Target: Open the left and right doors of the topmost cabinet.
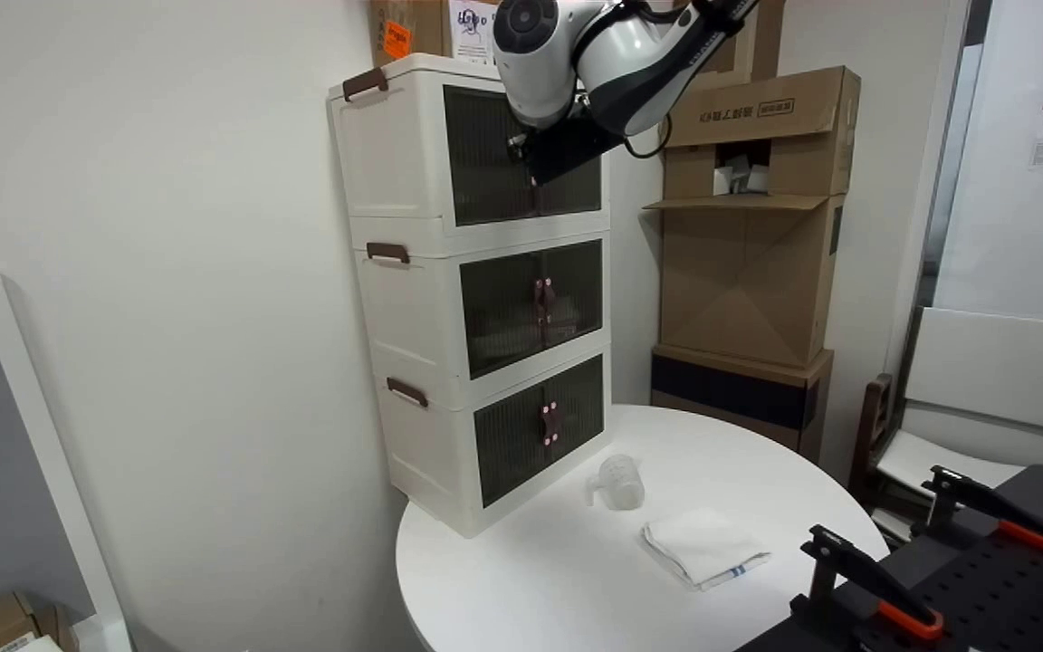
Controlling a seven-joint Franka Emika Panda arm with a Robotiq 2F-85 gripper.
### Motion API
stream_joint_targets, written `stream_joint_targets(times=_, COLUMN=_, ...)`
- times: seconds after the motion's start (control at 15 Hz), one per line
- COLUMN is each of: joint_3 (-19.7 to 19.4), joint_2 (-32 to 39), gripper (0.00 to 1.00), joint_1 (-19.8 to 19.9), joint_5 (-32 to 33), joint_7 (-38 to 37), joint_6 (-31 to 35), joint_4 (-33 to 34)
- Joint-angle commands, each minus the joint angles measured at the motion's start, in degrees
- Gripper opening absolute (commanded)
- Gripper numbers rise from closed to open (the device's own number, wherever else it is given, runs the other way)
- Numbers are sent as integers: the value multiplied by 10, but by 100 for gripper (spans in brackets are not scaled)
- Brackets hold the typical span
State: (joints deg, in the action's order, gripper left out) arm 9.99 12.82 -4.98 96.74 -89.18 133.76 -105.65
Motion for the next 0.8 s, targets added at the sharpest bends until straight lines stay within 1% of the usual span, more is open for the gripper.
stream_joint_targets(times=0.0, joint_3=-13, joint_2=24, gripper=100, joint_1=-11, joint_5=23, joint_7=-21, joint_6=-13, joint_4=31)
stream_joint_targets(times=0.4, joint_3=-23, joint_2=22, gripper=100, joint_1=-7, joint_5=31, joint_7=-14, joint_6=-16, joint_4=28)
stream_joint_targets(times=0.47, joint_3=-24, joint_2=20, gripper=96, joint_1=-6, joint_5=35, joint_7=-12, joint_6=-14, joint_4=25)
stream_joint_targets(times=0.53, joint_3=-24, joint_2=18, gripper=74, joint_1=-6, joint_5=38, joint_7=-9, joint_6=-13, joint_4=22)
stream_joint_targets(times=0.67, joint_3=-24, joint_2=15, gripper=69, joint_1=-6, joint_5=46, joint_7=-8, joint_6=-14, joint_4=17)
stream_joint_targets(times=0.73, joint_3=-23, joint_2=15, gripper=63, joint_1=-7, joint_5=49, joint_7=-8, joint_6=-13, joint_4=15)
